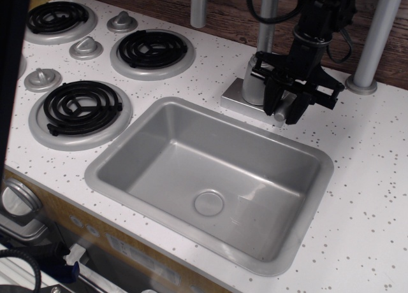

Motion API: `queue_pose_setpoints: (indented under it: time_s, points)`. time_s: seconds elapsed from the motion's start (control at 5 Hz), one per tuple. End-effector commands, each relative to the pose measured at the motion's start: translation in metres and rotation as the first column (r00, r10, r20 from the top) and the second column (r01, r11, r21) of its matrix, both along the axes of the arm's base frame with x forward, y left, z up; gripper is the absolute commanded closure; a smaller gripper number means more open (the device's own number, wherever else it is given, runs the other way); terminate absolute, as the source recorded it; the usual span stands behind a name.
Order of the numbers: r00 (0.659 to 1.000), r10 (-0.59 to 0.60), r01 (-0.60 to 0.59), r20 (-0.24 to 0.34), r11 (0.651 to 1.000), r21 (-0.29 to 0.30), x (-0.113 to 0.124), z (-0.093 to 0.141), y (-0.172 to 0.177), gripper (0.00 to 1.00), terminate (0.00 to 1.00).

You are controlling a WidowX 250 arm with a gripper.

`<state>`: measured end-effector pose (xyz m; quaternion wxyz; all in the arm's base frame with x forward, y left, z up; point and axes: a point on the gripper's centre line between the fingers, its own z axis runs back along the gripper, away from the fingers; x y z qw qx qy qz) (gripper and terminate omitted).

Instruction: Lever vertical to front

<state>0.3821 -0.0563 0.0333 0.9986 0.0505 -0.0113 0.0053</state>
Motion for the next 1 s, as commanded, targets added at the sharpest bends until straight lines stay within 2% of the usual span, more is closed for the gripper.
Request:
queue_pose_setpoints:
  time_s: [0.0, 0.2, 0.6, 0.8]
  points:
    - [0.996, -0.004, 0.003, 0.085, 1.000, 0.013, 0.012, 0.014, 0.012, 0.00, 0.00]
    - [0.998, 0.014, -0.019, 0.069, 0.998, 0.063, 0.005, 0.030, 0.008, 0.00, 0.00]
    - [0.993, 0.098, -0.107, 0.070, 0.986, 0.127, -0.020, 0.056, 0.003, 0.00, 0.00]
    - [0.986, 0.152, -0.161, 0.075, 0.975, 0.150, -0.029, 0.060, -0.001, 0.00, 1.00]
